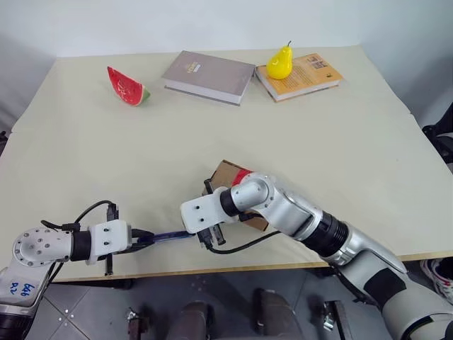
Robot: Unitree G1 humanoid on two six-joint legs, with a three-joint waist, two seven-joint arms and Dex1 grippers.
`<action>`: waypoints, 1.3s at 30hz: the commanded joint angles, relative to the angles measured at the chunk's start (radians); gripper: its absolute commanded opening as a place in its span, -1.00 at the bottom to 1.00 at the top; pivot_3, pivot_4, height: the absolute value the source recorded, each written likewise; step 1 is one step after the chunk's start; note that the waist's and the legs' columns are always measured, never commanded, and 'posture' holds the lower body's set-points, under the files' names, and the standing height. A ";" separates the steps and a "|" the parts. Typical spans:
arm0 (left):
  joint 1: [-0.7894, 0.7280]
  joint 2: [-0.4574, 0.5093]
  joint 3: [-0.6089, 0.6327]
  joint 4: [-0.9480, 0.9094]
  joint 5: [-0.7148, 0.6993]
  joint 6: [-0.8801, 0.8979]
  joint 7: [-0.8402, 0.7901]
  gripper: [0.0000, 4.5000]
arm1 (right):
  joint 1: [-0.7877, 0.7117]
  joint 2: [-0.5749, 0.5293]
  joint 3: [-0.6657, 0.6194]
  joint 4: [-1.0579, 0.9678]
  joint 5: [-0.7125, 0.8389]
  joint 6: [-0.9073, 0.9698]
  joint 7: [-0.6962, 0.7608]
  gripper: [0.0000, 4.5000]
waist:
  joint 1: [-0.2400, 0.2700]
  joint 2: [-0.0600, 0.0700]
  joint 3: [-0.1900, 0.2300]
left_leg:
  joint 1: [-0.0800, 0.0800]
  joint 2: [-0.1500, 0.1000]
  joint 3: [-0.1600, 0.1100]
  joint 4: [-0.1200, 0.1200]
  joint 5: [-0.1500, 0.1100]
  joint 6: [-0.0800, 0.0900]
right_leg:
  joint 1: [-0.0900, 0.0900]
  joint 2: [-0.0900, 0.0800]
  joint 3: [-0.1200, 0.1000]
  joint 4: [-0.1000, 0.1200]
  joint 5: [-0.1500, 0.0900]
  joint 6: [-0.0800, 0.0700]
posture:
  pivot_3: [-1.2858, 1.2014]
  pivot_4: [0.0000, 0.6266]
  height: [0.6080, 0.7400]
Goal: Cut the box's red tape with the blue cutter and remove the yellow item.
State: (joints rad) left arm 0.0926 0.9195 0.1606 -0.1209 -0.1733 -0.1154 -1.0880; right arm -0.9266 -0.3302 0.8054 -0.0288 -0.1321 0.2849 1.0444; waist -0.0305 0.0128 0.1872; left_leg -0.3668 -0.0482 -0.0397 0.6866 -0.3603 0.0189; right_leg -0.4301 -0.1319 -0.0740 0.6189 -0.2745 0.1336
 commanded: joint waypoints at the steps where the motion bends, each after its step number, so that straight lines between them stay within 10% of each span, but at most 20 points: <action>1: 0.036 0.006 -0.030 -0.012 0.011 0.021 -0.010 -0.83 | 0.004 0.028 0.021 0.012 -0.052 -0.073 0.009 -0.99 | 0.000 0.000 0.000 | 0.000 0.000 0.000 0.000 0.000 0.000 | 0.000 0.000 0.000 0.000 0.000 0.000 | 0.03 -0.52 1.00; 39: 0.020 0.002 -0.035 0.004 0.023 0.050 0.013 -0.83 | 0.109 0.019 -0.041 0.082 -0.219 -0.367 0.042 -0.99 | 0.001 0.000 0.000 | 0.004 0.000 0.000 0.000 0.000 0.000 | 0.002 0.000 0.001 0.002 0.000 0.000 | 0.03 -0.52 1.00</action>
State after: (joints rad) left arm 0.0925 0.9195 0.1543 -0.1395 -0.1715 -0.0773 -1.0747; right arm -0.8296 -0.3201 0.7463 0.0487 -0.3430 -0.0655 1.0748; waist -0.0297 0.0129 0.1867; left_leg -0.3629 -0.0485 -0.0394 0.6871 -0.3603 0.0189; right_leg -0.4276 -0.1318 -0.0734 0.6209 -0.2746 0.1333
